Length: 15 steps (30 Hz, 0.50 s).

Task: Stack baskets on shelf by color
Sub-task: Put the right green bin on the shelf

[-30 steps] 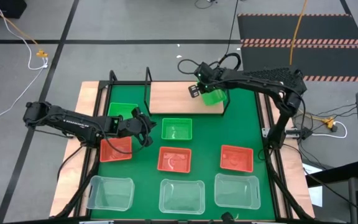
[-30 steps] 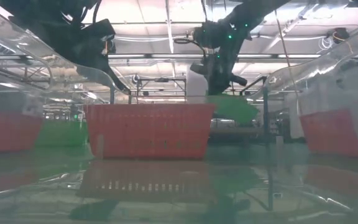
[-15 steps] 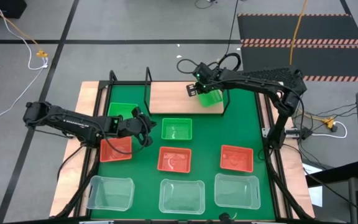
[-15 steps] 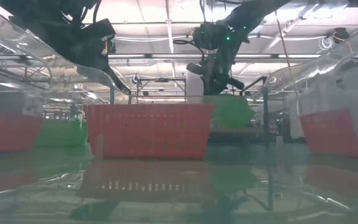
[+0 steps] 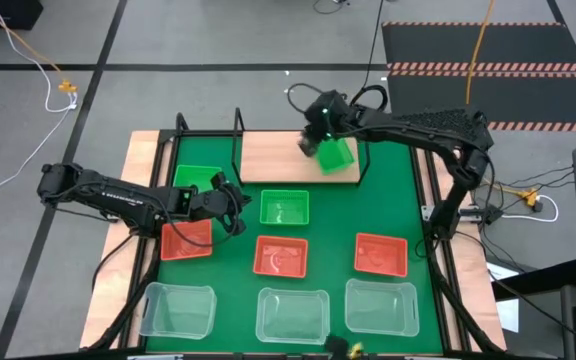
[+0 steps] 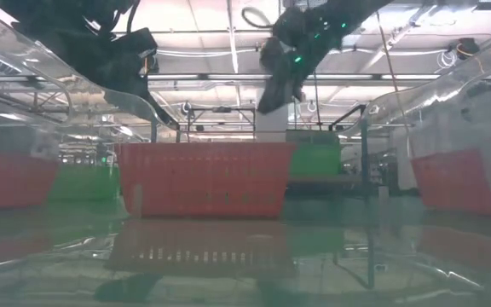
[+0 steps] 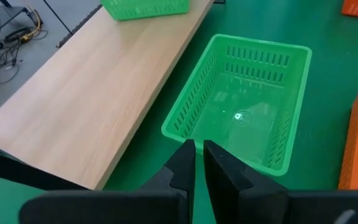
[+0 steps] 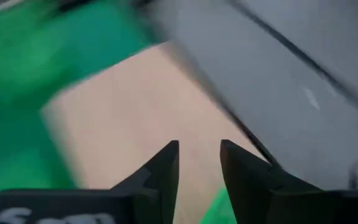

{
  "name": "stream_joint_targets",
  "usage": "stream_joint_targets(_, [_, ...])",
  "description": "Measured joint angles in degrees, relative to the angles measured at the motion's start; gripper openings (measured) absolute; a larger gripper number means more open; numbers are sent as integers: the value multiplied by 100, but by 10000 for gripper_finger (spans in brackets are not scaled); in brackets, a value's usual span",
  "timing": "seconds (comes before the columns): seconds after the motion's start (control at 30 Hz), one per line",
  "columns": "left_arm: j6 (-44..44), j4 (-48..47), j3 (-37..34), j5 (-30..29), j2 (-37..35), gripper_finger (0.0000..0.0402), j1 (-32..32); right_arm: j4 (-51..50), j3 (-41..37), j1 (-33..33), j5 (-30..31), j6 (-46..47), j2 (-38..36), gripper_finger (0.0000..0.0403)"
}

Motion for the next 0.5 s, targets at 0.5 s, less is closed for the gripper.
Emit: stream_joint_targets(0.5, [-289,-230,0,-4,4,37,-47,-1422,-948,622,374,-2673,-1011,110])
